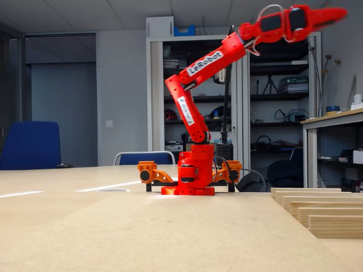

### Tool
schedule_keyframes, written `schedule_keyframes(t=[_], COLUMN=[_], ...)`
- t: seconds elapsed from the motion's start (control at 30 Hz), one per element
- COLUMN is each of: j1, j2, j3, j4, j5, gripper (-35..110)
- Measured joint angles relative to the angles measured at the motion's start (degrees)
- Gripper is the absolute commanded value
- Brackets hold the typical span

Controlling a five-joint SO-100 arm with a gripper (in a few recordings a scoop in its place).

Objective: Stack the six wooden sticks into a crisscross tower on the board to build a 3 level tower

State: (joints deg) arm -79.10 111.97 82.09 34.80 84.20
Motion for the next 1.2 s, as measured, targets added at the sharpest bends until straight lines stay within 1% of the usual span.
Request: schedule_keyframes(t=[0.13, 0.3, 0.53, 0.63, 0.8, 0.97, 1.2], j1=[-2.20, -2.99, -5.54, -5.71, -5.71, -5.62, -5.45], j2=[-9.23, -17.75, -25.31, -26.28, -26.28, -26.28, -26.28], j3=[-5.27, -7.21, -7.38, -6.68, -1.32, 5.01, 12.66], j4=[13.71, 28.74, 40.08, 42.36, 42.98, 41.92, 39.02], j5=[-5.62, -7.38, -7.21, -6.24, -3.34, -2.64, -1.67], gripper=[9, 12, 8, 9, 14, 19, 20])
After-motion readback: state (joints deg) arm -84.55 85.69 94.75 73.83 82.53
